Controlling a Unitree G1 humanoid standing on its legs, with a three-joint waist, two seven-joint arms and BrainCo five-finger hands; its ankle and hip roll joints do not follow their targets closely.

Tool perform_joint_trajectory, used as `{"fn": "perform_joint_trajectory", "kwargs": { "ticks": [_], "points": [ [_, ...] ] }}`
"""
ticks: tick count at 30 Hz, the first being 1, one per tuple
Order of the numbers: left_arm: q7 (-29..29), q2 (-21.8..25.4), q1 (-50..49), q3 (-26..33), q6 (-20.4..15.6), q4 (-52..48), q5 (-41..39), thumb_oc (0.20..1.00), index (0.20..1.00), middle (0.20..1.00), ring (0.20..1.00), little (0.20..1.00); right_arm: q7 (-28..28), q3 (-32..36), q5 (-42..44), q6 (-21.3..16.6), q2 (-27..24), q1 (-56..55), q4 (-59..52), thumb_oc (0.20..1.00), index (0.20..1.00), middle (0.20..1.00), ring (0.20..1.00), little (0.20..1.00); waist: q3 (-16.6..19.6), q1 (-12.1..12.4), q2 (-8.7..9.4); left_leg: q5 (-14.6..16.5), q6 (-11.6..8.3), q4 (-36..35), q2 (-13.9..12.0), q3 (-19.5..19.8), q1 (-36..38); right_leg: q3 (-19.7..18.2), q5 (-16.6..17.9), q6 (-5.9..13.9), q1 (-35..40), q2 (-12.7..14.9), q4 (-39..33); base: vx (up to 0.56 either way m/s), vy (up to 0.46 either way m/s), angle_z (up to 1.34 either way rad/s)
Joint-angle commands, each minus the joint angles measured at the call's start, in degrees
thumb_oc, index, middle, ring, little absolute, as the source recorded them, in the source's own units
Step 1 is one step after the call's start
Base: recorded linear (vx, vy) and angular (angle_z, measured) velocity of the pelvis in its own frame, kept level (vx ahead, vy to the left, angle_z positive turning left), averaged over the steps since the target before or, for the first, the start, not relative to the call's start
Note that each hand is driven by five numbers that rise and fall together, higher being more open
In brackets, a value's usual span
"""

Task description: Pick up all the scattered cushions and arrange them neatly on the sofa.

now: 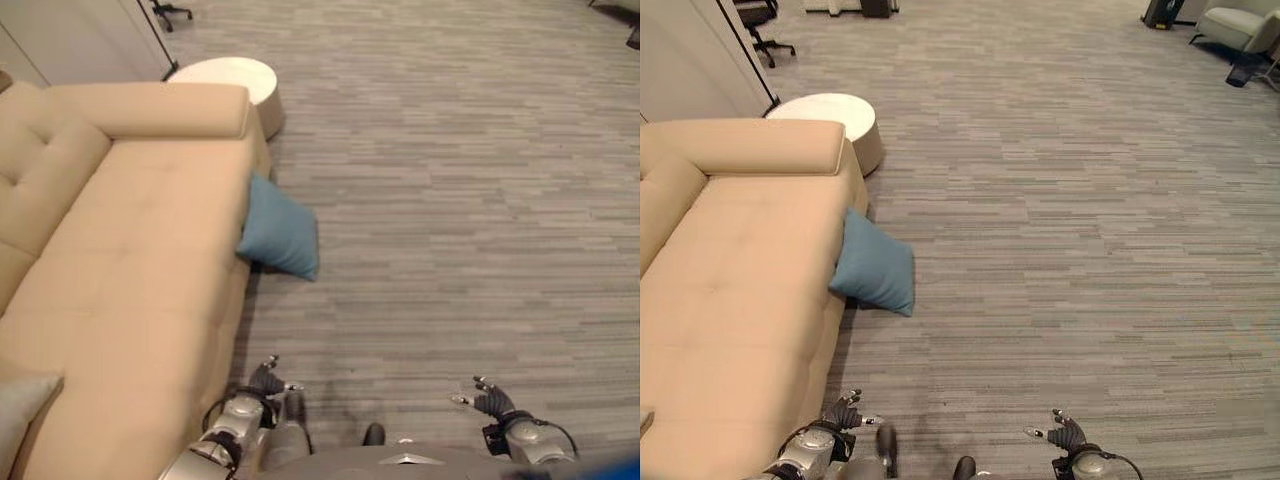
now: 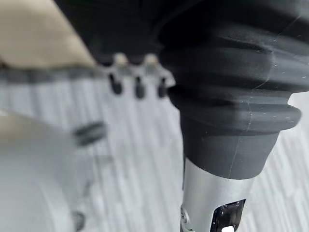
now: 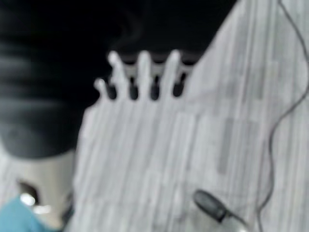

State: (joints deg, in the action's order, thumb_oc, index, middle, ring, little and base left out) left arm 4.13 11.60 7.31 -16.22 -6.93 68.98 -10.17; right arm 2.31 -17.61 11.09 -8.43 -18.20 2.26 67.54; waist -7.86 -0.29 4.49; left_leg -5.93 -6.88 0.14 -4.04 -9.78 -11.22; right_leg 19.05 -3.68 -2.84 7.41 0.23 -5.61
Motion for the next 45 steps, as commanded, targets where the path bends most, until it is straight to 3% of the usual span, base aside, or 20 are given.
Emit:
{"fn": "perform_joint_trajectory", "kwargs": {
  "ticks": [1,3,7,9,12,14,18,19,20,21,22,23,27,30,33,36,38,42,43,45],
  "points": [
    [0.5,1.1,0.8,1.9,-1.1,1.0,-1.1,1.000,1.000,1.000,1.000,1.000,-0.5,-0.7,-0.7,-1.4,-0.5,1.0,-0.9,1.000,1.000,1.000,1.000,1.000,0.5,1.3,0.75,1.5,3.47,4.1,2.4,-1.0,2.1,-5.9,-0.2,8.21,-0.2,1.6,4.9,0.40,0.099,-0.67],
    [0.5,1.5,0.2,2.7,-1.1,0.8,-1.6,1.000,1.000,1.000,1.000,1.000,-0.9,-0.6,-0.9,-1.5,0.0,1.0,-2.1,1.000,1.000,1.000,1.000,1.000,0.9,2.3,1.14,3.9,5.17,4.7,3.6,-1.6,4.0,-6.3,-0.6,9.44,-0.4,3.2,10.3,0.44,0.137,-0.61],
    [0.9,2.6,0.5,2.8,-1.2,-0.6,-2.5,1.000,1.000,1.000,1.000,1.000,-0.9,-1.0,-1.4,-1.6,0.1,2.3,-3.8,1.000,1.000,1.000,1.000,1.000,-1.0,2.4,0.53,7.4,7.95,5.1,4.6,-3.3,8.7,-5.8,7.2,13.87,-8.4,7.5,27.6,0.26,0.122,-0.36],
    [1.0,2.8,0.9,2.3,-1.3,-0.9,-2.2,1.000,1.000,1.000,1.000,1.000,-1.0,-0.6,-1.1,-1.5,0.3,2.2,-4.3,1.000,1.000,1.000,1.000,1.000,-1.3,1.5,-0.40,8.2,8.12,4.4,4.3,-2.7,11.0,-5.0,7.6,13.20,-11.5,7.6,31.5,0.37,0.105,0.06],
    [1.0,2.7,1.7,1.4,-1.5,-1.6,-1.9,1.000,1.000,1.000,1.000,1.000,-1.3,-1.1,-0.8,-1.6,0.2,2.1,-5.0,1.000,1.000,1.000,1.000,1.000,-1.6,-0.7,-1.10,9.1,6.81,2.3,5.0,-0.7,15.8,-3.0,6.1,11.50,-15.7,7.5,21.7,0.52,-0.061,0.45],
    [1.0,2.3,2.8,1.4,-1.7,-1.1,-0.5,1.000,1.000,1.000,1.000,1.000,-1.1,-1.6,-0.7,-1.8,0.0,2.2,-6.9,1.000,1.000,1.000,1.000,1.000,-1.4,-3.2,-0.40,10.9,5.16,0.6,5.6,1.4,21.0,-5.2,11.2,13.00,-19.6,6.8,6.5,0.71,-0.247,0.54],
    [0.6,1.6,1.9,1.6,-1.6,0.0,0.2,1.000,1.000,1.000,1.000,1.000,-1.6,-2.2,-1.8,-1.4,-0.5,1.7,-8.0,1.000,1.000,1.000,1.000,1.000,-0.1,-4.3,-0.79,12.0,3.98,2.4,5.1,3.4,24.6,-4.6,12.4,12.42,-19.1,6.3,7.2,0.49,-0.229,0.51],
    [0.3,0.8,0.7,1.9,-2.2,-0.5,-2.2,1.000,1.000,1.000,1.000,1.000,-1.9,-2.2,-2.0,-1.6,-1.6,0.7,-9.7,1.000,1.000,1.000,1.000,1.000,0.7,-4.9,-1.48,6.7,0.98,11.5,3.6,5.0,23.4,-6.0,10.4,9.83,-16.6,3.9,8.8,0.50,-0.324,0.90],
    [0.3,0.8,0.7,1.9,-2.2,-0.5,-2.2,1.000,1.000,1.000,1.000,1.000,-1.9,-2.2,-2.0,-1.6,-1.6,0.7,-9.7,1.000,1.000,1.000,1.000,1.000,0.9,-5.0,-1.35,6.6,1.01,11.4,3.8,5.1,23.2,-6.0,10.5,9.85,-16.8,4.0,8.8,0.53,-0.483,0.76],
    [-0.1,0.7,0.6,2.2,-2.5,-2.4,-5.4,1.000,1.000,1.000,1.000,1.000,-1.9,-1.9,-0.8,-2.0,-2.0,-0.1,-10.6,1.000,1.000,1.000,1.000,1.000,-0.2,-4.0,-0.02,0.8,-1.09,24.0,2.2,4.6,16.4,-5.0,8.8,7.95,-13.7,4.1,8.1,0.25,-0.464,0.50],
    [0.2,1.2,2.2,1.0,-3.0,-5.1,-6.6,1.000,1.000,1.000,1.000,1.000,-1.3,-1.8,0.6,-2.5,-2.3,-0.3,-10.9,1.000,1.000,1.000,1.000,1.000,-3.0,-2.4,2.37,-0.6,-1.21,34.6,0.4,2.5,9.1,-4.6,7.4,6.12,-10.6,4.4,7.3,0.32,-0.569,0.11],
    [0.4,1.2,2.8,0.6,-2.6,-5.2,-6.7,1.000,1.000,1.000,1.000,1.000,-1.0,-2.0,0.7,-2.2,-2.4,-0.1,-10.7,1.000,1.000,1.000,1.000,1.000,-3.7,-1.9,3.12,0.1,-0.65,35.9,-1.0,0.6,7.0,-3.9,6.5,5.55,-9.7,4.3,7.0,0.36,-0.474,0.19],
    [0.8,1.3,2.9,-0.1,-2.4,-4.3,-5.2,1.000,1.000,1.000,1.000,1.000,-1.0,-2.6,0.2,-1.9,-2.2,0.1,-9.4,1.000,1.000,1.000,1.000,1.000,-3.2,0.1,3.17,2.8,1.60,22.4,-1.2,-5.7,-0.3,-2.7,3.9,6.52,-4.2,2.4,4.1,0.39,-0.129,0.24],
    [1.0,1.2,1.5,0.8,-1.9,-3.7,-3.7,1.000,1.000,1.000,1.000,1.000,-0.8,-3.0,-1.1,-2.1,-2.7,-0.5,-10.0,1.000,1.000,1.000,1.000,1.000,-2.5,0.5,1.98,-0.4,1.73,10.0,-2.1,-13.5,-0.5,-1.4,1.3,7.15,-1.6,0.5,4.4,0.37,0.010,-0.42],
    [1.0,1.8,0.5,1.6,-2.2,-3.3,-4.2,1.000,1.000,1.000,1.000,1.000,-1.0,-3.7,-2.5,-2.0,-2.0,-0.2,-11.0,1.000,1.000,1.000,1.000,1.000,-2.0,1.7,2.06,2.9,3.70,8.4,1.2,-9.7,4.0,0.0,-0.3,8.56,-2.0,1.7,12.0,0.29,0.069,0.03],
    [0.9,2.6,0.6,2.3,-1.8,-3.3,-4.6,1.000,1.000,1.000,1.000,1.000,-1.3,-3.2,-2.8,-1.9,-1.4,0.7,-12.4,1.000,1.000,1.000,1.000,1.000,-1.9,1.6,1.62,6.4,6.77,6.5,3.2,-9.9,8.4,2.6,4.7,12.57,-6.0,6.5,25.1,0.26,0.095,0.74],
    [1.0,3.4,0.8,2.6,-1.6,-3.5,-5.1,1.000,1.000,1.000,1.000,1.000,-1.4,-3.3,-2.7,-2.0,-1.5,1.1,-14.1,1.000,1.000,1.000,1.000,1.000,-2.1,0.7,1.08,7.0,7.53,5.5,3.3,-7.9,10.5,-0.8,6.2,13.06,-10.2,6.1,32.4,0.19,0.053,0.86],
    [1.1,3.8,0.5,2.2,-1.8,-3.5,-4.3,1.000,1.000,1.000,1.000,1.000,-1.7,-3.8,-2.4,-2.1,-1.5,0.9,-15.0,1.000,1.000,1.000,1.000,1.000,-1.5,0.2,0.81,8.1,7.55,4.9,3.9,-4.4,11.9,-5.1,4.5,11.54,-12.2,5.4,28.5,0.18,-0.035,0.95],
    [1.0,3.8,0.5,2.0,-2.0,-3.7,-4.2,1.000,1.000,1.000,1.000,1.000,-1.9,-4.3,-2.4,-2.1,-1.5,0.9,-15.2,1.000,1.000,1.000,1.000,1.000,-1.1,-0.1,0.84,8.0,7.41,4.3,4.2,-2.4,12.1,-8.0,3.6,11.07,-12.7,3.8,25.7,0.17,-0.085,0.81],
    [0.7,3.8,1.3,1.1,-2.5,-3.6,-3.8,1.000,1.000,1.000,1.000,1.000,-2.1,-5.6,-2.0,-2.2,-2.0,0.6,-16.4,1.000,1.000,1.000,1.000,1.000,-1.1,-2.2,1.28,8.0,6.82,3.2,5.5,4.2,12.9,-22.7,3.3,10.45,-13.8,-0.6,15.7,0.25,-0.128,1.36]
  ]
}}
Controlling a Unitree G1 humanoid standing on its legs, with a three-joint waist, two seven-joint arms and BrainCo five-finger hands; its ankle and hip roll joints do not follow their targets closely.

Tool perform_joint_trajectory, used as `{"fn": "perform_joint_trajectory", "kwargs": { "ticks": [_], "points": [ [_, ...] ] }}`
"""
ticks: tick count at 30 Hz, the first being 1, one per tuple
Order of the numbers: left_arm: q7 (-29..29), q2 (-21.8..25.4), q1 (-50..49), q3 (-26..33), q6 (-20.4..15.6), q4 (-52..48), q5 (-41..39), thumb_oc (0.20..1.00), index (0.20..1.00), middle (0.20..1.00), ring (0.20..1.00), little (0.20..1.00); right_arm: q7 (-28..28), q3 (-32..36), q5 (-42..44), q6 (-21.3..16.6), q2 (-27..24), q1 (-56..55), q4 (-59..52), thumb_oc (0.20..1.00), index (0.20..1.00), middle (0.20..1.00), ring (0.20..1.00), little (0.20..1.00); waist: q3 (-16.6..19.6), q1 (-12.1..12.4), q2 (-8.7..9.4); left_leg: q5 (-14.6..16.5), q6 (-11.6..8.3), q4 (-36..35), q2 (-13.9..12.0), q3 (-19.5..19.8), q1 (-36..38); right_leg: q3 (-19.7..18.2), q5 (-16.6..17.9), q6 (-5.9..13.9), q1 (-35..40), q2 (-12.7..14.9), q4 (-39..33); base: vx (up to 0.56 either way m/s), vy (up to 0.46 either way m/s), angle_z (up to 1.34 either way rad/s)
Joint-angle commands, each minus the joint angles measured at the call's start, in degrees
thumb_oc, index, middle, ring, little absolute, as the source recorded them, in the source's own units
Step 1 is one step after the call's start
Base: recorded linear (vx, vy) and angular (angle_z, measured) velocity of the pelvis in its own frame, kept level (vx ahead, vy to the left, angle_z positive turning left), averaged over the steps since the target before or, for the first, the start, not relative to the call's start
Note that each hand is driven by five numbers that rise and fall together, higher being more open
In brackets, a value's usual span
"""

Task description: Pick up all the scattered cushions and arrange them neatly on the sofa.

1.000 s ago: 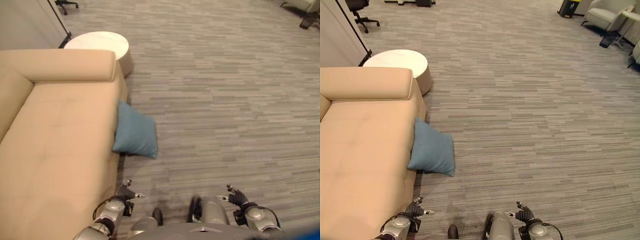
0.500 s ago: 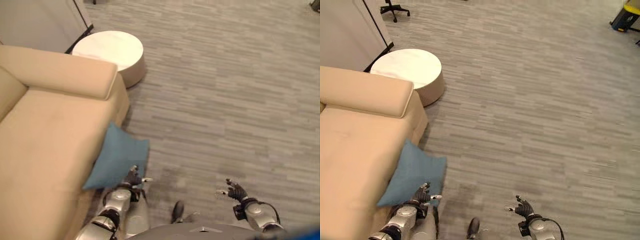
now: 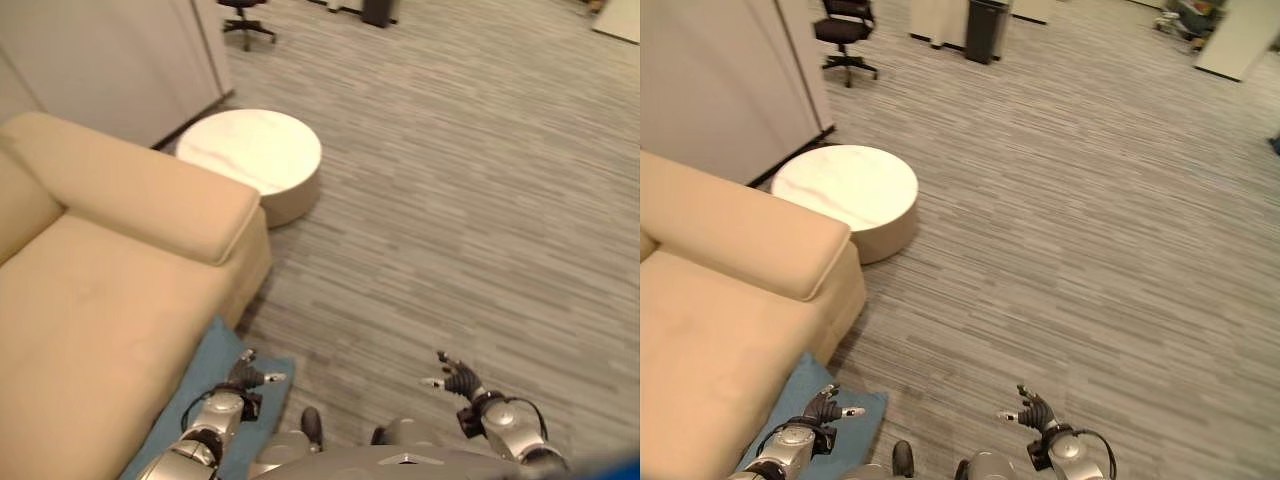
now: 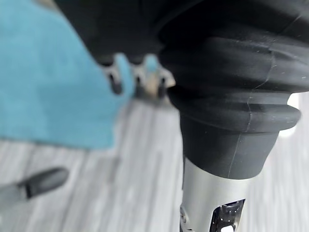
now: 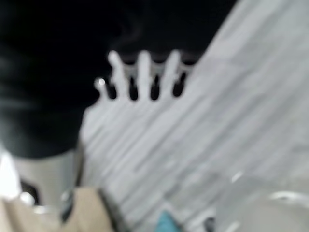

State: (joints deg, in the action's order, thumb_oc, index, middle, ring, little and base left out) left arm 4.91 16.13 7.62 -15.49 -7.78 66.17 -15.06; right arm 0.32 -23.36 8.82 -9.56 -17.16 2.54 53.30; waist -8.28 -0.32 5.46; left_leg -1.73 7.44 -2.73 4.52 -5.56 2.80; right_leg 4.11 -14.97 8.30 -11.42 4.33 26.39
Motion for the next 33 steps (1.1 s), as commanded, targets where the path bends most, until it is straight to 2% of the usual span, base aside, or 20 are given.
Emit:
{"fn": "perform_joint_trajectory", "kwargs": {
  "ticks": [1,2,3,5,6,8,9,11,12,13,14,15,16,18,25,26,27,28,32,33],
  "points": [
    [-0.1,-0.7,1.0,0.4,-1.6,-0.8,1.1,1.000,1.000,1.000,1.000,1.000,-0.2,0.2,0.3,-1.1,-3.0,0.3,-2.2,1.000,1.000,1.000,1.000,1.000,-0.5,-2.1,0.32,3.7,-7.51,6.1,-3.0,0.0,-1.3,-7.7,14.7,-0.71,5.0,-4.7,-16.4,0.12,-0.099,1.51],
    [-0.3,-0.7,1.6,0.1,-1.7,-0.6,1.3,1.000,1.000,1.000,1.000,1.000,0.0,0.0,0.6,-1.1,-3.0,0.2,-2.7,1.000,1.000,1.000,1.000,1.000,-0.6,-2.4,0.65,3.6,-7.72,6.2,-2.6,1.8,-1.6,-10.3,15.2,-0.67,4.7,-5.4,-17.8,0.03,-0.074,1.78],
    [-0.1,-0.8,1.9,-0.2,-1.7,-0.2,1.5,1.000,1.000,1.000,1.000,1.000,-0.1,-0.3,0.5,-0.9,-3.0,0.0,-3.3,1.000,1.000,1.000,1.000,1.000,-0.7,-2.7,1.00,3.8,-7.82,6.3,-2.2,3.6,-1.8,-10.8,15.5,-0.82,4.7,-5.7,-18.5,0.04,-0.110,1.41],
    [-0.3,-0.7,1.7,-0.5,-1.6,-0.2,1.8,1.000,1.000,1.000,1.000,1.000,-0.4,-0.3,0.4,-0.9,-2.9,-0.3,-3.6,1.000,1.000,1.000,1.000,1.000,-0.7,-2.4,1.41,3.7,-7.90,6.8,-1.7,5.1,-2.2,-9.4,15.4,-1.15,6.1,-5.2,-19.8,-0.02,-0.132,1.15],
    [-0.4,-0.8,1.0,-1.6,-1.5,-0.4,2.8,1.000,1.000,1.000,1.000,1.000,-0.3,-0.1,0.5,-1.4,-2.5,-0.8,-4.5,1.000,1.000,1.000,1.000,1.000,-0.5,-1.6,1.67,2.2,-8.80,6.2,-1.8,5.9,-4.2,-6.0,15.2,-1.68,8.3,-4.7,-23.0,-0.10,-0.176,0.97],
    [-0.8,-0.7,0.7,-1.7,-1.5,-1.3,2.2,1.000,1.000,1.000,1.000,1.000,-0.2,0.3,0.6,-1.5,-2.7,-1.2,-4.4,1.000,1.000,1.000,1.000,1.000,-1.2,-2.4,1.85,2.7,-9.06,7.9,-2.7,2.7,-6.0,-2.4,15.3,-1.74,8.9,-3.4,-23.9,-0.10,-0.119,1.23],
    [-0.8,-0.7,0.7,-1.6,-1.5,-1.3,2.2,1.000,1.000,1.000,1.000,1.000,-0.2,0.3,0.6,-1.5,-2.7,-1.2,-4.3,1.000,1.000,1.000,1.000,1.000,-1.2,-2.5,1.83,2.8,-9.07,8.1,-2.7,2.8,-6.1,-2.2,15.3,-1.74,8.9,-3.4,-23.9,-0.10,-0.025,2.56],
    [-0.5,-1.3,2.4,-2.4,-1.1,-1.2,2.1,1.000,1.000,1.000,1.000,1.000,0.5,1.3,1.2,-1.6,-3.1,-1.0,-4.5,1.000,1.000,1.000,1.000,1.000,-1.9,-5.9,1.55,1.2,-10.07,10.0,-9.4,-14.9,-7.3,4.3,15.1,-1.51,9.5,-1.2,-24.0,-0.05,0.014,2.67],
    [-1.1,-1.4,2.5,-2.7,-0.7,-0.9,2.6,1.000,1.000,1.000,1.000,1.000,0.4,1.7,1.0,-1.1,-3.1,-1.5,-4.1,1.000,1.000,1.000,1.000,1.000,-1.4,-6.6,1.15,1.7,-11.73,11.4,-12.8,-18.8,-7.1,8.8,13.7,-1.48,11.5,-0.1,-24.2,0.03,0.037,2.25],
    [-1.1,-1.4,2.5,-2.8,-0.7,-0.9,2.6,1.000,1.000,1.000,1.000,1.000,0.4,1.7,1.0,-1.0,-3.1,-1.5,-4.1,1.000,1.000,1.000,1.000,1.000,-1.5,-6.7,1.13,1.7,-11.77,11.5,-12.8,-18.6,-7.1,9.0,13.7,-1.50,11.6,-0.1,-24.2,0.09,0.070,2.53],
    [-1.3,-0.9,2.1,-2.4,-0.7,-0.6,2.5,1.000,1.000,1.000,1.000,1.000,0.3,1.8,1.0,-1.0,-2.6,-1.7,-3.4,1.000,1.000,1.000,1.000,1.000,-0.8,-6.3,1.06,0.7,-12.95,10.4,-13.5,-17.4,-6.9,11.4,13.4,-1.60,12.6,0.2,-24.7,0.01,0.050,1.35],
    [-1.3,-0.6,1.8,-2.1,-0.8,-0.5,2.2,1.000,1.000,1.000,1.000,1.000,0.4,1.7,1.0,-1.0,-2.3,-1.6,-2.9,1.000,1.000,1.000,1.000,1.000,-0.4,-5.5,1.20,-1.3,-12.89,9.6,-13.8,-17.1,-7.4,12.4,14.3,-2.04,12.7,0.3,-25.0,0.10,0.086,0.84],
    [-1.4,-0.5,1.8,-2.1,-0.7,-0.2,2.2,1.000,1.000,1.000,1.000,1.000,0.4,1.6,1.0,-1.0,-2.0,-1.6,-2.3,1.000,1.000,1.000,1.000,1.000,-0.1,-5.5,1.21,-0.9,-13.76,8.3,-14.1,-16.8,-6.2,12.7,13.5,-1.51,13.7,0.6,-25.1,0.08,0.103,0.36],
    [-1.6,-0.5,1.5,-1.5,-0.3,1.0,2.8,1.000,1.000,1.000,1.000,1.000,0.3,1.8,1.0,-0.7,-1.0,-1.8,-1.3,1.000,1.000,1.000,1.000,1.000,1.0,-5.7,0.68,-2.5,-14.12,2.7,-14.6,-20.0,-3.6,15.7,13.6,-0.68,14.4,1.4,-25.3,0.15,0.242,0.64],
    [-1.4,0.3,0.7,-0.6,-0.3,1.8,3.4,1.000,1.000,1.000,1.000,1.000,0.2,1.1,0.4,-0.5,0.1,-0.3,-0.2,1.000,1.000,1.000,1.000,1.000,1.3,-4.3,1.17,1.1,-11.49,2.8,-10.8,-18.2,-2.5,14.0,14.9,1.58,14.9,4.9,-23.4,0.12,0.254,0.28],
    [-1.1,0.9,0.7,-0.1,-0.3,2.1,3.5,1.000,1.000,1.000,1.000,1.000,0.1,0.6,0.3,-0.4,0.6,0.4,-0.8,1.000,1.000,1.000,1.000,1.000,0.8,-4.3,1.23,1.9,-10.59,2.4,-9.8,-18.4,-2.1,12.2,16.7,2.51,12.7,6.2,-19.4,0.02,0.171,0.08],
    [-1.1,0.9,0.7,-0.1,-0.3,2.1,3.5,1.000,1.000,1.000,1.000,1.000,0.1,0.6,0.3,-0.4,0.6,0.5,-0.8,1.000,1.000,1.000,1.000,1.000,0.8,-4.3,1.25,1.9,-10.55,2.4,-9.8,-18.5,-2.1,12.1,16.7,2.55,12.6,6.2,-19.2,-0.02,0.328,-0.16],
    [-0.7,1.6,0.8,0.4,-0.3,2.0,3.4,1.000,1.000,1.000,1.000,1.000,0.1,0.0,0.4,-0.4,0.9,1.4,-1.6,1.000,1.000,1.000,1.000,1.000,0.0,-4.2,0.97,1.5,-9.19,2.3,-9.4,-19.3,-2.5,10.2,18.7,2.50,9.0,6.5,-13.8,-0.04,0.164,-0.29],
    [-0.6,2.1,1.0,0.9,-0.2,2.9,3.7,1.000,1.000,1.000,1.000,1.000,-0.3,-0.9,0.4,-0.4,1.2,2.0,-1.8,1.000,1.000,1.000,1.000,1.000,-0.8,-4.8,0.18,2.1,-8.82,1.0,-8.4,-18.2,-0.5,8.1,17.1,1.57,4.9,3.9,-11.6,0.07,0.183,-0.18],
    [-0.5,2.2,1.0,1.2,-0.3,2.9,3.4,1.000,1.000,1.000,1.000,1.000,-0.2,-0.9,0.5,-0.4,1.1,2.0,-1.8,1.000,1.000,1.000,1.000,1.000,-1.0,-4.8,0.08,2.2,-8.86,0.2,-7.9,-18.2,0.6,9.2,16.8,1.20,4.4,3.7,-13.2,0.20,0.123,-0.08]
  ]
}}
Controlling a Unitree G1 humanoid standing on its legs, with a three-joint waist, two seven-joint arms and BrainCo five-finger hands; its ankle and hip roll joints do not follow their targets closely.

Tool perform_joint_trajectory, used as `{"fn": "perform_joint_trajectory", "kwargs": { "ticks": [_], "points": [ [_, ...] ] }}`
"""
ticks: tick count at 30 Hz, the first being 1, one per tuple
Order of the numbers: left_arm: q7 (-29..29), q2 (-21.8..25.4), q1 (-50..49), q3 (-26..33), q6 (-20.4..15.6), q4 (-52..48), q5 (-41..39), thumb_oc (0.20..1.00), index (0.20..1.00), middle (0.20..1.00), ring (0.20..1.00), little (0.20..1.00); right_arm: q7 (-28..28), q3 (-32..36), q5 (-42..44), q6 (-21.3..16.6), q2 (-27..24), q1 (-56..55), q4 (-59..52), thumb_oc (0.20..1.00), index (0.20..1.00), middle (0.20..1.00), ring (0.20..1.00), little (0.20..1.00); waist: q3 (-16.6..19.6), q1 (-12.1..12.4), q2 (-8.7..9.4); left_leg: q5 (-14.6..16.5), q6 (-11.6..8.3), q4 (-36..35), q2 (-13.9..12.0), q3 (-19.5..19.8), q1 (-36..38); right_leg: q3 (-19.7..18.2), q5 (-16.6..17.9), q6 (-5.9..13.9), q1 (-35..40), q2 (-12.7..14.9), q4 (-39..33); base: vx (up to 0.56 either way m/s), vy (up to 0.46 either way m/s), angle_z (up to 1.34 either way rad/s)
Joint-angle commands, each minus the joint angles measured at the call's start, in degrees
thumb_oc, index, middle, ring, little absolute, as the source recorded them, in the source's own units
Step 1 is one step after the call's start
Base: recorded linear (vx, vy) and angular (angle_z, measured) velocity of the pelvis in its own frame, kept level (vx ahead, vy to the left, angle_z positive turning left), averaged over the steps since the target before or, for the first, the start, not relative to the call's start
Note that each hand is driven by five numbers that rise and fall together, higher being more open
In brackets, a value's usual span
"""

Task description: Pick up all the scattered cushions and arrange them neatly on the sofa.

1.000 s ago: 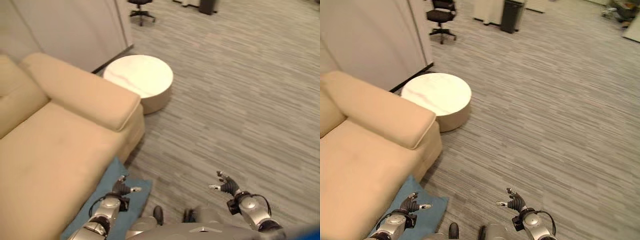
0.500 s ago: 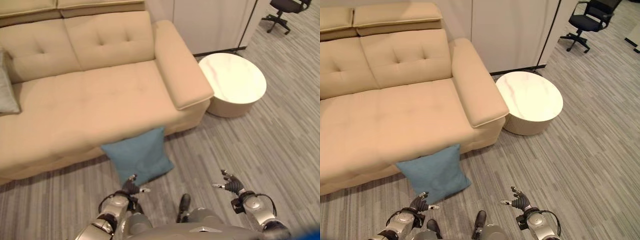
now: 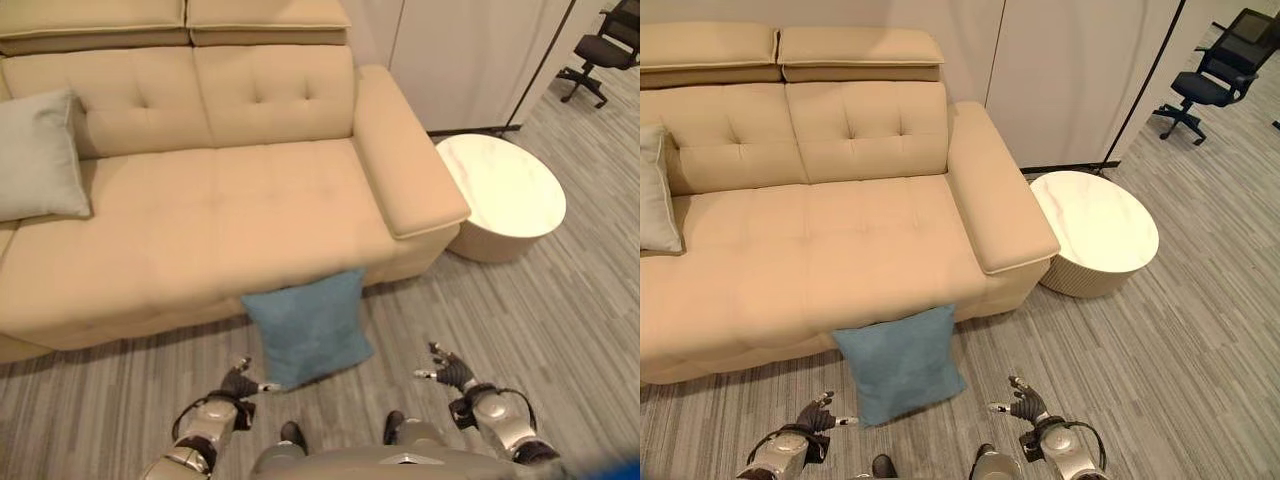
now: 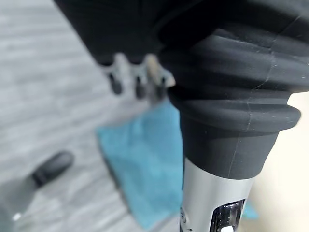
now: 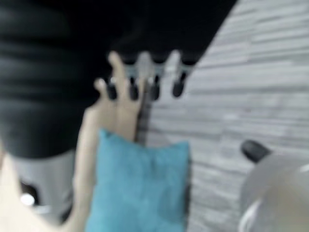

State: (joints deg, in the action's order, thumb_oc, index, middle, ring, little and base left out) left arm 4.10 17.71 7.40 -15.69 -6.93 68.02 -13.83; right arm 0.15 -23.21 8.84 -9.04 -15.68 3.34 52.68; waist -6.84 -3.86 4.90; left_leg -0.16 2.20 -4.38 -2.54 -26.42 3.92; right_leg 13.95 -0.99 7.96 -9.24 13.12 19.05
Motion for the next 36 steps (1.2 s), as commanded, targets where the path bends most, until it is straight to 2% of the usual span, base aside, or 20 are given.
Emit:
{"fn": "perform_joint_trajectory", "kwargs": {
  "ticks": [1,5,6,10,12,13,17,20,21,22,23,25,26,27,29,31,32,33,34,36],
  "points": [
    [0.4,0.7,1.2,1.6,-1.1,1.0,2.1,1.000,1.000,1.000,1.000,1.000,0.0,-1.4,0.3,-1.0,-0.3,1.2,-1.1,1.000,1.000,1.000,1.000,1.000,-2.4,-1.5,0.71,0.8,-3.61,1.1,-0.3,2.9,0.4,0.2,3.4,1.08,1.2,-6.2,-8.4,0.15,0.064,0.00],
    [0.3,0.4,1.4,1.7,-1.1,1.2,2.5,1.000,1.000,1.000,1.000,1.000,-0.1,-1.5,0.4,-1.3,-0.6,1.0,-1.4,1.000,1.000,1.000,1.000,1.000,-2.7,-2.3,0.85,1.6,-3.57,0.8,0.9,4.9,1.8,-0.6,4.6,1.15,-0.8,-8.2,-12.4,0.17,0.017,0.09],
    [0.3,-0.1,1.4,1.7,-1.4,1.4,2.5,1.000,1.000,1.000,1.000,1.000,-0.2,-1.4,0.4,-1.3,-1.1,0.7,-1.3,1.000,1.000,1.000,1.000,1.000,-2.8,-2.9,1.02,2.9,-3.34,2.3,1.9,7.3,2.0,-4.0,4.7,0.84,-0.6,-9.3,-13.6,0.25,-0.020,0.44],
    [0.0,-1.4,0.9,1.2,-1.6,1.4,2.0,1.000,1.000,1.000,1.000,1.000,-0.1,-1.2,0.6,-1.4,-2.1,0.3,-0.6,1.000,1.000,1.000,1.000,1.000,-2.0,-2.9,0.81,4.0,-3.81,5.3,2.1,8.5,1.1,-5.6,4.8,-0.18,1.4,-9.9,-15.5,0.13,-0.078,0.47],
    [-0.3,-2.4,1.1,0.4,-1.4,1.5,2.0,1.000,1.000,1.000,1.000,1.000,0.1,-0.1,1.4,-1.6,-3.4,-0.6,-1.0,1.000,1.000,1.000,1.000,1.000,-2.2,-3.5,0.73,4.5,-5.96,11.0,0.8,7.4,-0.8,-3.7,4.5,-1.03,3.8,-9.7,-17.3,0.12,-0.145,0.38],
    [-0.3,-2.4,1.1,0.4,-1.4,1.5,2.0,1.000,1.000,1.000,1.000,1.000,0.1,-0.1,1.4,-1.6,-3.4,-0.6,-1.0,1.000,1.000,1.000,1.000,1.000,-2.1,-3.6,0.70,4.6,-5.99,11.3,0.7,7.5,-1.0,-3.6,4.5,-1.06,3.8,-9.7,-17.4,0.02,-0.091,0.39],
    [-0.4,-3.1,2.6,-1.3,-1.5,0.6,1.6,1.000,1.000,1.000,1.000,1.000,0.4,0.2,2.0,-1.5,-4.4,-0.2,-0.4,1.000,1.000,1.000,1.000,1.000,-4.1,-3.2,1.06,2.5,-8.70,19.9,-2.7,8.4,-5.2,-1.2,3.5,-2.70,6.1,-9.7,-18.3,0.02,-0.091,0.45],
    [-0.1,-2.9,3.0,-1.8,-1.4,-0.2,1.0,1.000,1.000,1.000,1.000,1.000,0.6,0.3,2.2,-1.4,-4.4,-0.2,0.1,1.000,1.000,1.000,1.000,1.000,-3.9,-3.4,0.79,1.1,-8.66,13.4,-5.8,7.0,-5.8,-0.4,2.8,-2.17,6.0,-8.9,-18.5,0.06,0.025,0.12],
    [-0.1,-3.0,3.0,-1.8,-1.4,-0.2,1.0,1.000,1.000,1.000,1.000,1.000,0.6,0.3,2.2,-1.4,-4.4,-0.3,0.1,1.000,1.000,1.000,1.000,1.000,-4.0,-3.4,0.75,1.2,-8.69,13.4,-5.8,7.0,-5.6,-0.4,2.7,-2.15,6.2,-8.9,-18.5,0.10,0.099,0.21],
    [0.3,-2.9,3.2,-1.9,-1.5,-0.1,1.4,1.000,1.000,1.000,1.000,1.000,0.7,0.4,2.2,-1.5,-4.5,-0.2,-0.4,1.000,1.000,1.000,1.000,1.000,-3.9,-3.2,0.56,-2.3,-9.42,9.8,-8.3,7.7,-7.5,-0.6,2.2,-1.92,5.8,-8.4,-18.2,0.08,0.069,0.26],
    [0.3,-3.0,3.2,-1.9,-1.5,-0.1,1.4,1.000,1.000,1.000,1.000,1.000,0.7,0.4,2.2,-1.5,-4.5,-0.3,-0.4,1.000,1.000,1.000,1.000,1.000,-4.0,-3.2,0.54,-2.3,-9.47,9.8,-8.3,7.7,-7.3,-0.5,2.0,-1.91,6.0,-8.4,-18.2,0.14,0.118,0.17],
    [0.4,-3.0,3.2,-1.9,-1.6,0.0,1.2,1.000,1.000,1.000,1.000,1.000,0.9,0.5,2.0,-1.4,-4.6,-0.3,-0.2,1.000,1.000,1.000,1.000,1.000,-4.1,-3.0,-0.35,-6.8,-10.81,6.8,-11.2,7.9,-8.8,-1.1,0.6,-1.80,6.6,-8.0,-17.5,0.18,0.145,0.03],
    [0.4,-3.0,3.2,-1.9,-1.6,0.0,1.2,1.000,1.000,1.000,1.000,1.000,0.9,0.5,2.0,-1.4,-4.6,-0.3,-0.2,1.000,1.000,1.000,1.000,1.000,-4.1,-3.0,-0.34,-6.8,-10.81,6.7,-11.2,7.9,-8.8,-1.1,0.6,-1.80,6.6,-8.0,-17.5,0.23,0.236,-0.16],
    [0.3,-2.9,2.7,-1.6,-1.7,-0.2,0.9,1.000,1.000,1.000,1.000,1.000,0.7,0.5,1.8,-1.4,-4.5,-0.3,-0.1,1.000,1.000,1.000,1.000,1.000,-4.2,-2.8,-0.64,-5.1,-10.45,6.3,-10.3,8.4,-7.2,-1.9,-0.1,-1.30,7.2,-7.6,-16.6,0.11,0.139,-0.24],
    [0.3,-2.7,2.6,-1.9,-1.8,-0.3,1.0,1.000,1.000,1.000,1.000,1.000,0.8,0.4,1.5,-1.4,-4.5,-0.1,-0.2,1.000,1.000,1.000,1.000,1.000,-4.1,-2.8,-0.83,-5.2,-10.29,6.4,-9.8,8.3,-7.3,-2.3,0.2,-1.10,7.2,-7.2,-16.2,0.13,0.190,-0.32],
    [0.1,-2.3,2.6,-2.0,-1.7,-0.3,0.9,1.000,1.000,1.000,1.000,1.000,0.6,0.2,1.4,-1.2,-4.1,0.7,-1.1,1.000,1.000,1.000,1.000,1.000,-4.4,-2.5,-0.09,-2.7,-9.08,9.0,-7.8,8.0,-8.1,-4.1,0.6,-0.01,7.1,-5.2,-15.2,0.15,0.281,-0.20],
    [0.1,-2.3,2.6,-2.0,-1.7,-0.3,0.9,1.000,1.000,1.000,1.000,1.000,0.6,0.2,1.4,-1.2,-4.1,0.7,-1.1,1.000,1.000,1.000,1.000,1.000,-4.4,-2.5,-0.09,-2.7,-9.07,9.0,-7.8,8.0,-8.1,-4.2,0.6,-0.01,7.1,-5.2,-15.1,0.16,0.312,-0.15],
    [0.1,-1.6,2.7,-1.8,-1.8,-0.6,0.6,1.000,1.000,1.000,1.000,1.000,0.5,0.0,1.2,-1.1,-3.7,1.2,-0.9,1.000,1.000,1.000,1.000,1.000,-4.6,-2.0,0.71,-0.5,-8.06,11.1,-6.5,7.1,-8.3,-4.9,0.9,0.90,7.4,-3.6,-14.8,0.08,0.151,-0.13],
    [0.1,-1.6,2.7,-1.8,-1.8,-0.6,0.6,1.000,1.000,1.000,1.000,1.000,0.5,0.0,1.2,-1.1,-3.7,1.2,-0.9,1.000,1.000,1.000,1.000,1.000,-4.4,-2.0,0.70,-0.6,-8.06,11.1,-6.5,7.0,-8.5,-5.0,1.0,0.87,7.2,-3.6,-14.8,0.13,0.242,-0.06],
    [0.4,-0.7,3.1,-1.3,-1.8,-0.4,0.6,1.000,1.000,1.000,1.000,1.000,0.4,-0.8,0.7,-0.7,-2.8,2.3,-1.0,1.000,1.000,1.000,1.000,1.000,-4.8,-1.3,1.24,2.0,-6.10,12.5,-4.6,6.2,-8.5,-6.4,2.0,2.39,6.0,-1.6,-12.0,0.10,0.280,-0.22]
  ]
}}
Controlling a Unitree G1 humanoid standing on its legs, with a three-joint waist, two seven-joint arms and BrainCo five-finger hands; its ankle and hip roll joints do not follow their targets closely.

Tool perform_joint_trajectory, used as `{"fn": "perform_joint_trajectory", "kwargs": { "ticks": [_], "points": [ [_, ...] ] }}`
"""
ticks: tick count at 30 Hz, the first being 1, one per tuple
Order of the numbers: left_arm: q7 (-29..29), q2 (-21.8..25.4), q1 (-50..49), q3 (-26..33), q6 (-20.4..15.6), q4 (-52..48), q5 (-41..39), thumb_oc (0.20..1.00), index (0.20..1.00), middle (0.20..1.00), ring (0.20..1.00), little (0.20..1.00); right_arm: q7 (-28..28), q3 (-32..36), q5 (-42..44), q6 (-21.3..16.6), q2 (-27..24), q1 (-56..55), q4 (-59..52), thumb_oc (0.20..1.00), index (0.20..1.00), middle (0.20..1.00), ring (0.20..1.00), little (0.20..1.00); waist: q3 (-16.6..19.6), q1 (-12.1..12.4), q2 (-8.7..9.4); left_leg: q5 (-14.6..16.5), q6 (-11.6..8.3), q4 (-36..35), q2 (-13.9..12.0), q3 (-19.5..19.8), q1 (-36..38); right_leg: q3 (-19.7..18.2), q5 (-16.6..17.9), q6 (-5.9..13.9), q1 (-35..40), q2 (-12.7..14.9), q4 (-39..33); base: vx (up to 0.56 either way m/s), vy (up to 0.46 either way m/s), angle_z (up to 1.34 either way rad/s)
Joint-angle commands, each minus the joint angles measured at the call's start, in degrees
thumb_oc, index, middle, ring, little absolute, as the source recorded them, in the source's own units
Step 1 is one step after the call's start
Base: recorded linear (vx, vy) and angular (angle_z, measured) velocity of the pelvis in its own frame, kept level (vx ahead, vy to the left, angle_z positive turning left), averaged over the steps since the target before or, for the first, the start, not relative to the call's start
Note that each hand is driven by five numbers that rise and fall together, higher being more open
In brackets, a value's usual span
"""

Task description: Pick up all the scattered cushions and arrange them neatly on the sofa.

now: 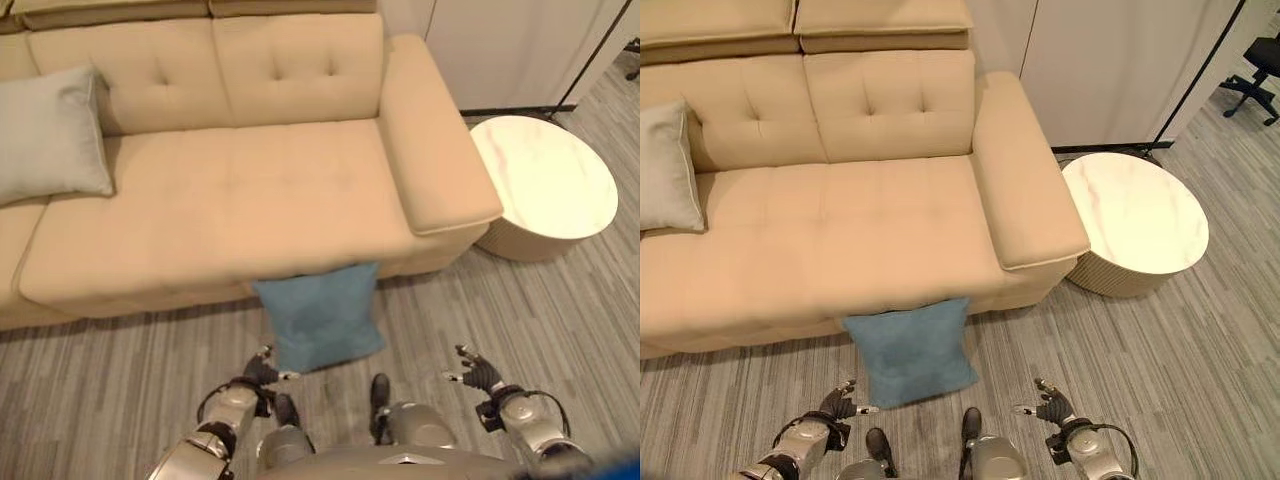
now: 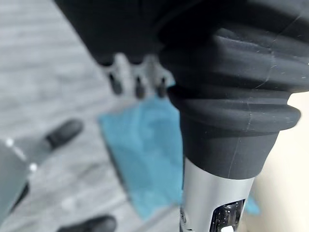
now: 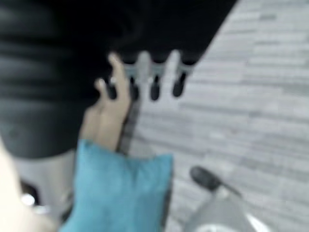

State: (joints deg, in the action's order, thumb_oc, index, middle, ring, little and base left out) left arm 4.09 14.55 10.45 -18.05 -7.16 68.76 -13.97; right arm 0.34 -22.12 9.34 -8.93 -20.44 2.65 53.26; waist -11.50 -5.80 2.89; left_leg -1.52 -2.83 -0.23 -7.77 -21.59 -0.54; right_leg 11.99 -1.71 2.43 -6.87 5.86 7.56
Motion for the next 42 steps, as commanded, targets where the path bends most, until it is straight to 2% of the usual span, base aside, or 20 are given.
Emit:
{"fn": "perform_joint_trajectory", "kwargs": {
  "ticks": [1,3,4,6,7,9,10,12,13,17,24,29,30,32,33,36,39,41,42],
  "points": [
    [0.6,2.9,0.0,1.5,-1.6,-0.8,0.8,1.000,1.000,1.000,1.000,1.000,0.1,-2.1,0.3,-0.8,2.3,3.3,-1.4,1.000,1.000,1.000,1.000,1.000,-0.2,0.7,3.34,3.7,-0.57,8.3,1.1,0.9,-3.9,-4.7,3.8,8.44,2.8,6.2,0.2,0.09,0.304,-0.38],
    [0.7,3.2,0.1,1.8,-1.5,-0.6,0.7,1.000,1.000,1.000,1.000,1.000,0.2,-2.3,0.3,-0.9,2.5,3.7,-1.5,1.000,1.000,1.000,1.000,1.000,-0.3,0.8,3.34,3.8,-0.09,7.8,1.6,0.4,-3.6,-5.2,4.9,8.78,2.1,6.6,1.2,0.05,0.189,-0.25],
    [0.9,4.1,0.4,2.1,-1.5,-0.5,0.6,1.000,1.000,1.000,1.000,1.000,0.0,-2.6,0.6,-0.9,2.8,4.0,-2.4,1.000,1.000,1.000,1.000,1.000,-0.7,0.4,2.71,4.0,0.67,6.9,2.3,0.7,-3.1,-7.2,5.0,8.55,-0.4,5.8,5.4,0.05,0.148,-0.19],
    [1.1,4.6,0.4,2.3,-1.5,-0.4,1.0,1.000,1.000,1.000,1.000,1.000,-0.2,-2.8,0.8,-0.9,2.6,4.0,-2.9,1.000,1.000,1.000,1.000,1.000,-0.8,0.0,2.48,4.1,0.88,6.4,2.9,1.1,-2.5,-8.2,4.6,8.20,-1.5,4.9,5.8,0.10,0.175,-0.10],
    [1.2,5.0,0.6,2.7,-1.6,-0.1,1.0,1.000,1.000,1.000,1.000,1.000,-0.3,-3.2,0.9,-1.0,2.5,4.2,-3.4,1.000,1.000,1.000,1.000,1.000,-0.8,0.0,2.39,4.2,0.94,5.0,3.7,1.0,-1.6,-7.0,4.7,7.67,-2.2,4.5,3.0,0.12,0.138,-0.06],
    [1.3,5.2,0.7,2.9,-1.6,-0.2,0.8,1.000,1.000,1.000,1.000,1.000,-0.3,-3.3,0.9,-1.1,2.4,4.2,-3.6,1.000,1.000,1.000,1.000,1.000,-1.1,-0.2,2.43,4.3,0.94,4.8,4.0,1.3,-1.2,-6.8,4.7,7.59,-2.5,4.1,2.1,0.09,0.042,0.01],
    [1.3,5.4,1.0,3.1,-1.7,-0.2,0.5,1.000,1.000,1.000,1.000,1.000,-0.3,-3.4,1.0,-1.2,2.3,4.4,-3.7,1.000,1.000,1.000,1.000,1.000,-1.3,-0.4,2.54,4.3,0.94,4.7,4.4,1.7,-1.3,-7.7,5.1,7.49,-3.8,3.1,1.0,0.09,-0.001,0.08],
    [1.6,5.6,1.9,3.5,-1.9,-0.2,-0.1,1.000,1.000,1.000,1.000,1.000,-0.3,-3.7,1.1,-1.4,2.1,4.5,-4.2,1.000,1.000,1.000,1.000,1.000,-2.1,-0.5,3.12,4.8,0.80,5.2,5.0,2.9,-1.4,-7.9,5.5,7.36,-4.9,2.9,-0.8,0.07,-0.036,0.04],
    [1.7,5.5,1.9,3.5,-2.1,-0.2,-0.1,1.000,1.000,1.000,1.000,1.000,-0.4,-3.5,1.4,-1.6,2.2,4.3,-4.5,1.000,1.000,1.000,1.000,1.000,-2.2,-0.2,3.26,4.8,0.73,6.2,4.9,3.2,-1.9,-7.0,5.1,7.53,-4.0,3.4,-0.8,0.05,-0.062,0.47],
    [1.9,5.4,2.5,3.2,-2.3,-1.3,-1.8,1.000,1.000,1.000,1.000,1.000,-0.1,-4.5,1.1,-1.6,1.1,5.3,-5.2,1.000,1.000,1.000,1.000,1.000,-3.4,0.5,3.53,4.1,-0.08,7.2,4.0,4.5,-4.4,-7.0,4.8,6.58,-4.9,2.3,-0.3,-0.04,-0.121,0.28],
    [5.6,6.7,8.4,3.0,-4.6,-7.0,-6.7,1.000,1.000,1.000,1.000,1.000,1.8,-5.2,3.7,-3.3,-0.7,7.8,-9.3,1.000,1.000,1.000,1.000,1.000,-7.8,0.8,2.99,1.8,-1.78,11.0,2.0,6.6,-15.3,-4.3,4.5,5.10,-13.7,1.8,2.6,-0.12,-0.120,0.21],
    [8.0,8.2,13.3,3.3,-6.5,-11.8,-10.9,1.000,1.000,1.000,1.000,1.000,4.3,-6.6,3.4,-4.3,-2.1,12.6,-13.3,1.000,1.000,1.000,1.000,1.000,-9.8,0.2,2.52,1.6,-2.15,14.3,0.5,6.0,-22.5,-4.5,4.4,4.87,-21.5,2.2,6.0,-0.08,-0.041,0.07],
    [8.0,8.3,14.2,3.2,-6.6,-11.8,-11.4,1.000,1.000,1.000,1.000,1.000,4.9,-7.0,3.1,-4.4,-2.4,13.7,-13.8,1.000,1.000,1.000,1.000,1.000,-10.0,0.1,2.14,3.2,-2.71,15.6,-0.1,6.4,-23.2,-5.0,2.9,5.30,-22.2,2.0,7.3,-0.08,-0.003,0.01],
    [9.1,10.0,17.5,3.3,-8.1,-14.9,-14.6,1.000,1.000,1.000,1.000,1.000,7.0,-7.3,3.2,-4.7,-3.3,19.0,-15.6,1.000,1.000,1.000,1.000,1.000,-11.5,-0.3,1.28,3.7,-2.64,19.8,-1.6,6.4,-29.4,-5.5,2.3,5.16,-28.9,2.4,11.4,-0.09,0.006,-0.04],
    [9.1,10.0,17.5,3.3,-8.1,-14.9,-14.6,1.000,1.000,1.000,1.000,1.000,7.0,-7.3,3.2,-4.7,-3.3,19.0,-15.5,1.000,1.000,1.000,1.000,1.000,-11.4,-0.4,1.26,3.8,-2.64,20.0,-1.6,6.5,-29.6,-5.5,2.3,5.15,-29.1,2.4,11.6,-0.10,-0.001,-0.14],
    [11.0,11.9,20.2,4.9,-9.8,-17.7,-17.6,1.000,1.000,1.000,1.000,1.000,9.4,-7.1,2.5,-5.6,-5.8,24.5,-18.8,1.000,1.000,1.000,1.000,1.000,-12.7,-0.7,-0.04,5.2,-2.33,27.0,-3.4,7.1,-39.2,-6.4,1.0,4.50,-39.1,3.5,18.9,-0.09,-0.015,-0.02],
    [14.1,12.7,22.6,7.1,-11.2,-18.5,-19.5,1.000,1.000,1.000,1.000,1.000,11.7,-7.4,2.3,-6.1,-6.7,29.7,-18.4,1.000,1.000,1.000,1.000,1.000,-13.0,-0.2,-0.86,5.9,-2.22,31.2,-4.2,8.0,-46.5,-7.1,-0.2,4.07,-45.9,4.2,23.5,-0.04,-0.041,0.11],
    [15.6,12.8,22.9,7.6,-11.8,-19.4,-19.9,1.000,1.000,1.000,1.000,1.000,12.5,-7.4,2.1,-6.2,-6.7,31.2,-18.3,1.000,1.000,1.000,1.000,1.000,-13.1,0.0,-1.17,6.1,-2.15,32.2,-4.4,8.4,-48.6,-7.2,-0.6,3.94,-48.0,4.3,24.9,0.00,-0.051,0.07],
    [17.2,13.1,23.9,8.6,-12.3,-19.5,-19.9,1.000,1.000,1.000,1.000,1.000,13.8,-7.7,1.4,-6.3,-7.4,34.2,-17.4,1.000,1.000,1.000,1.000,1.000,-13.3,0.4,-1.57,6.4,-1.87,34.6,-4.7,9.3,-53.1,-7.6,-1.3,3.52,-52.1,4.6,27.7,0.00,-0.060,0.09]
  ]
}}
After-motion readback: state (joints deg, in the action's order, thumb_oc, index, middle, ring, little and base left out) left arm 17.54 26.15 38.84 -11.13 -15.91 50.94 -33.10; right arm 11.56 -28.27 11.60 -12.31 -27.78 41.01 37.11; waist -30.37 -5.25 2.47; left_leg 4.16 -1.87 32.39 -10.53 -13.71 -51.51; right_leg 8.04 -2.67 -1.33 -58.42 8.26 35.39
